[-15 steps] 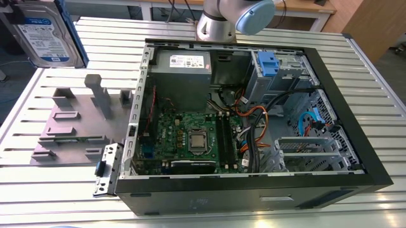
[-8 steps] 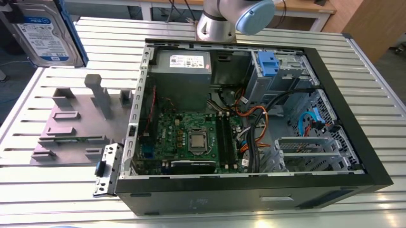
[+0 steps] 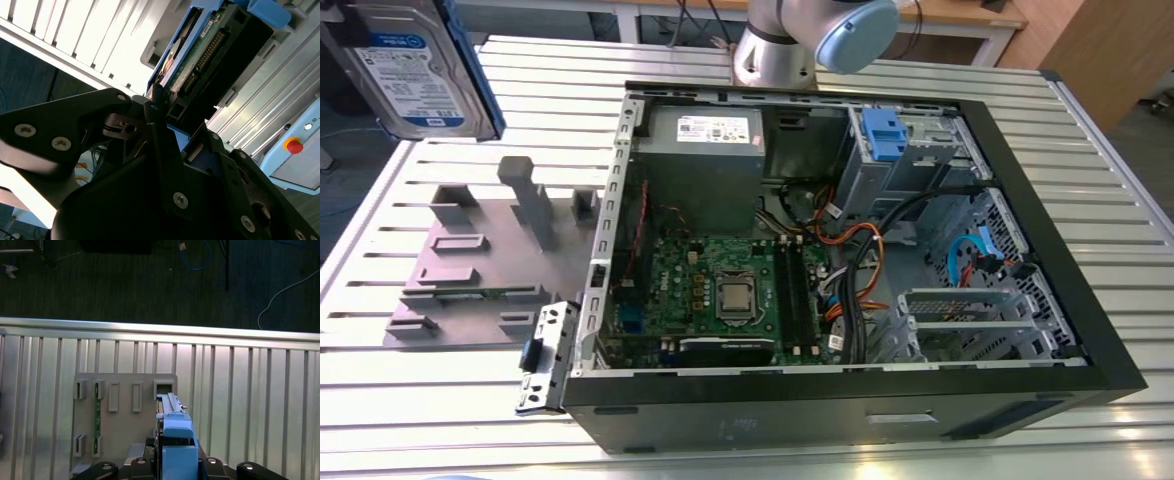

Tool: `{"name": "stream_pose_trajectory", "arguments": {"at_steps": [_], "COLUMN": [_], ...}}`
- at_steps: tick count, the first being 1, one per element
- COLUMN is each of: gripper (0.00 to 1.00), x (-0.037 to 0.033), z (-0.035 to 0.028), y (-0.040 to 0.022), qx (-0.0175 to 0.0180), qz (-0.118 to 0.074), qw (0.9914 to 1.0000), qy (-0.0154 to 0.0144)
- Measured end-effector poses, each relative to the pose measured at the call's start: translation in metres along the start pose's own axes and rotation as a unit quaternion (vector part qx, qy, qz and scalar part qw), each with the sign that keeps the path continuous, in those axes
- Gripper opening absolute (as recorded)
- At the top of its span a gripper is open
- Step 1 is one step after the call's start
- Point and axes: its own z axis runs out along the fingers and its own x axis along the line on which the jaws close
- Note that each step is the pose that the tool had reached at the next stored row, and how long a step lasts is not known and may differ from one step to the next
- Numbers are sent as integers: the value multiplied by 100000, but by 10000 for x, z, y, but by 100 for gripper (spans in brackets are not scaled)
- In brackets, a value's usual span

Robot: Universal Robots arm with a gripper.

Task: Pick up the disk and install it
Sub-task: 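Pick up the disk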

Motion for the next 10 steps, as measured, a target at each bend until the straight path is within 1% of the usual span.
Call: {"name": "stream_pose_trajectory", "arguments": {"at_steps": [10], "gripper": [36], "x": [0], "z": [-28], "y": [0], "qx": [1], "qz": [1], "qw": [100000], "qy": [-2]}}
